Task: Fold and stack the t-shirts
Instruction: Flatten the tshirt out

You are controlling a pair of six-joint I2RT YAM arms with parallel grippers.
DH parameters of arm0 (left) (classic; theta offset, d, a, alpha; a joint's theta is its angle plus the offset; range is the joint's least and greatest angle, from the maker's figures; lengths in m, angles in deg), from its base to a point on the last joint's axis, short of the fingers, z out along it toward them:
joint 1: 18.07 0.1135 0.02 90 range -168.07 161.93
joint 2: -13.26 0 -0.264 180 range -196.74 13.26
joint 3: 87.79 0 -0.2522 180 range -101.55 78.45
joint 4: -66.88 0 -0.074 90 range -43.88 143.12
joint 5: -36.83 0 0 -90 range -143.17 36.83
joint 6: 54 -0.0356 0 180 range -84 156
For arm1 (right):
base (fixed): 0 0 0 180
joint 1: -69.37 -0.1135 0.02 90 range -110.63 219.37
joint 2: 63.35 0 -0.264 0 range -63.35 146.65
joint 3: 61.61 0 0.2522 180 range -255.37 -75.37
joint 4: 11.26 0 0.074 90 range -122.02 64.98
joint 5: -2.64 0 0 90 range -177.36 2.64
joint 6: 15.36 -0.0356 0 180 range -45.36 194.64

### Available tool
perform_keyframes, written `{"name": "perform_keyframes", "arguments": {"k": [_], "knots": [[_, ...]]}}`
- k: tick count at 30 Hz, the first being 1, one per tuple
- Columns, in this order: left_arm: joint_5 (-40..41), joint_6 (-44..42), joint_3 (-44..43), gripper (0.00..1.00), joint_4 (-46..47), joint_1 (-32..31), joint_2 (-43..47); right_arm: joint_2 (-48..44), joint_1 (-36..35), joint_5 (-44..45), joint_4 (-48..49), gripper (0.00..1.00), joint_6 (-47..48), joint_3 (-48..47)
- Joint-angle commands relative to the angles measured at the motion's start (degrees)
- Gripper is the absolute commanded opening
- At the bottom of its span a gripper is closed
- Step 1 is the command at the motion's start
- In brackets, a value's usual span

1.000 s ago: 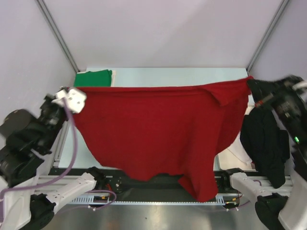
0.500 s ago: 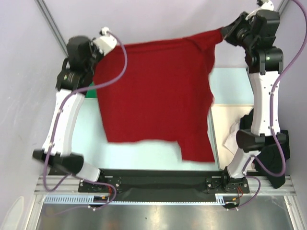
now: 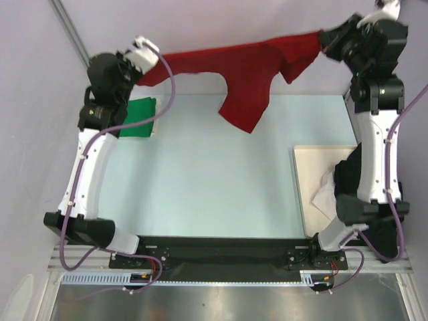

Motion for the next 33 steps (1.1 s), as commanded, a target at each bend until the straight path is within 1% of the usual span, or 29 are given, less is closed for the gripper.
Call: {"name": "perform_keyframes", "arguments": {"k": [1,2,3,4,5,6,7,8,9,10,11,13,14,15,16,17,18,19,24,26,29,30,31,32,33], "knots": [[-0.9,-3.4,16.1,0.00,5.2,1.8,7.7,-12.0,-0.7,4.9,0.4,0.00,5.2,22.5],[-1.3,-3.9,24.2,0.00,5.9,1.8,10.9,-15.8,-2.0,5.9,4.0,0.00,4.9,30.0],[-1.4,-4.7,28.0,0.00,7.2,1.8,12.2,-23.4,-4.5,6.7,6.0,0.00,4.7,38.6],[-1.4,-5.2,31.7,0.00,7.7,1.8,13.6,-26.5,-5.8,7.8,9.0,0.00,3.4,51.3],[-1.6,-5.5,38.5,0.00,8.1,1.8,16.0,-29.4,-6.8,8.3,9.3,0.00,2.4,57.4],[-2.3,-5.9,41.9,0.00,8.6,1.8,17.4,-34.6,-7.6,8.3,9.1,0.00,1.0,61.9],[-2.6,-6.2,45.0,0.00,8.6,1.8,18.6,-36.7,-9.4,10.6,8.2,0.00,-0.3,70.4],[-2.8,-6.3,50.5,0.00,8.4,1.8,20.8,-38.9,-10.4,10.9,7.8,0.00,-2.5,74.1],[-2.9,-6.6,53.0,0.00,8.3,1.8,21.8,-42.8,-11.5,11.6,7.5,0.00,-3.5,77.5],[-3.0,-6.6,55.4,0.00,8.0,1.8,22.6,-44.5,-13.7,11.8,6.2,0.00,-4.4,80.9],[-3.2,-6.6,59.6,0.00,7.3,1.8,23.6,-45.7,-15.2,11.7,5.4,0.00,-5.6,86.0],[-4.1,-6.4,63.7,0.00,6.5,1.8,26.3,-48.0,-18.9,11.4,2.1,0.00,-8.5,90.1],[-4.6,-6.6,67.6,0.00,6.1,1.8,27.0,-48.3,-20.0,11.1,1.2,0.00,-9.5,93.4],[-4.7,-7.0,69.7,0.00,6.2,1.8,28.3,-48.5,-21.1,10.4,0.4,0.00,-11.6,94.9],[-4.3,-7.1,76.1,0.00,5.2,1.9,29.7,-49.1,-25.5,8.9,-1.0,0.00,-15.2,99.5],[-4.3,-7.1,76.2,0.00,5.2,1.9,29.7,-49.1,-25.6,8.9,-1.0,0.00,-15.3,100.9],[-4.1,-7.1,77.5,0.00,4.7,1.8,30.6,-49.0,-26.6,6.5,-0.9,0.00,-17.3,102.4],[-3.7,-7.4,80.1,0.00,3.4,1.8,31.3,-48.2,-27.8,5.9,-0.7,0.00,-18.4,103.6],[-0.3,-10.1,87.2,0.00,1.7,1.8,35.5,-42.3,-38.3,4.3,0.3,0.00,-23.2,107.5],[1.4,-10.6,89.2,0.00,1.8,1.8,36.9,-39.3,-40.8,3.4,1.4,0.00,-24.3,108.0],[1.2,-10.3,89.0,0.00,0.1,1.8,37.0,-37.0,-42.7,0.5,0.7,0.18,-23.4,105.4],[1.2,-10.2,88.7,0.00,-0.3,1.8,36.9,-36.3,-43.0,1.3,-2.8,0.25,-22.7,103.8],[1.4,-10.1,88.5,0.00,-0.7,1.8,36.7,-36.2,-43.1,2.5,-5.1,0.42,-21.6,100.8],[1.7,-10.1,88.4,0.00,-0.6,1.8,36.6,-36.3,-43.1,4.3,-7.5,0.48,-21.6,99.4],[2.4,-10.0,88.3,0.00,-0.6,1.8,36.3,-37.7,-42.8,8.6,-11.6,0.57,-21.8,98.6]]}}
